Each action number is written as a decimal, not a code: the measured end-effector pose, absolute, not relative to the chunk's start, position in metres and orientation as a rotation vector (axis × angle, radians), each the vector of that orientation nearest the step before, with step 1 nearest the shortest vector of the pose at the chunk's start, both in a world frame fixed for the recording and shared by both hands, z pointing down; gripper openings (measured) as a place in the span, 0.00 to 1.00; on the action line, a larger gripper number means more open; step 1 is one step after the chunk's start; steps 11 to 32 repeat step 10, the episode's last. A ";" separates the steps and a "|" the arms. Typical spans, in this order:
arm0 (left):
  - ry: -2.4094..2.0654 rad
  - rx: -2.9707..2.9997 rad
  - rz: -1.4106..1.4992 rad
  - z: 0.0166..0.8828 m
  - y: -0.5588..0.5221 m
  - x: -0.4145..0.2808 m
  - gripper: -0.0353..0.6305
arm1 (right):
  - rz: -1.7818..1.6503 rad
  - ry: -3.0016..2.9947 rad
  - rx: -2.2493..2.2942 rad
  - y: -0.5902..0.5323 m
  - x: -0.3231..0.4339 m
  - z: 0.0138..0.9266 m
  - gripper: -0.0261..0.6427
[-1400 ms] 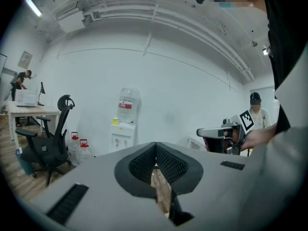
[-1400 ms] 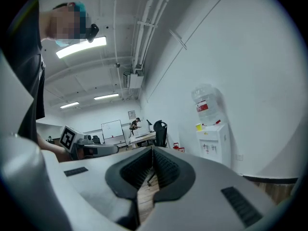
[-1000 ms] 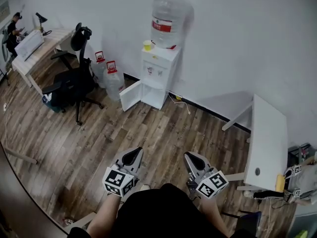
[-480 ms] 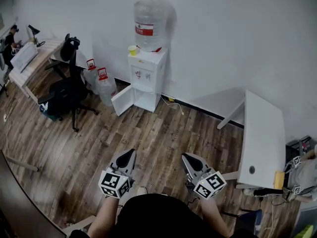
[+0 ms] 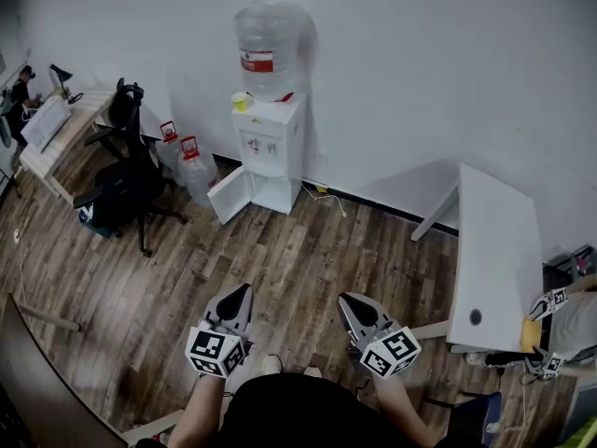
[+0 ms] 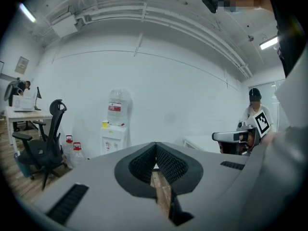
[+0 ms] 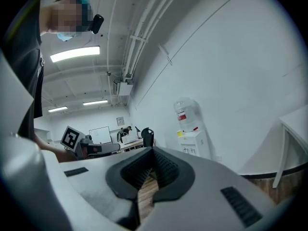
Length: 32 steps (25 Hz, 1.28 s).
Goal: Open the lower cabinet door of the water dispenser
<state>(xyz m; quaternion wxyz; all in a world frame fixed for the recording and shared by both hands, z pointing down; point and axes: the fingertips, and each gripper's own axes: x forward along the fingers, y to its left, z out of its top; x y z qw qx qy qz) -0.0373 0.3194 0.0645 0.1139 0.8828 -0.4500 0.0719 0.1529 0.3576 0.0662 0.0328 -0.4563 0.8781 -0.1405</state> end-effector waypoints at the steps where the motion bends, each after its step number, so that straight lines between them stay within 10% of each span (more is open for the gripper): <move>1: -1.322 2.589 0.213 0.064 0.321 -0.035 0.07 | -0.431 2.700 -1.404 0.359 0.155 0.066 0.07; 32: -1.338 2.593 0.212 0.061 0.322 -0.023 0.07 | -0.416 2.695 -1.403 0.357 0.172 0.064 0.07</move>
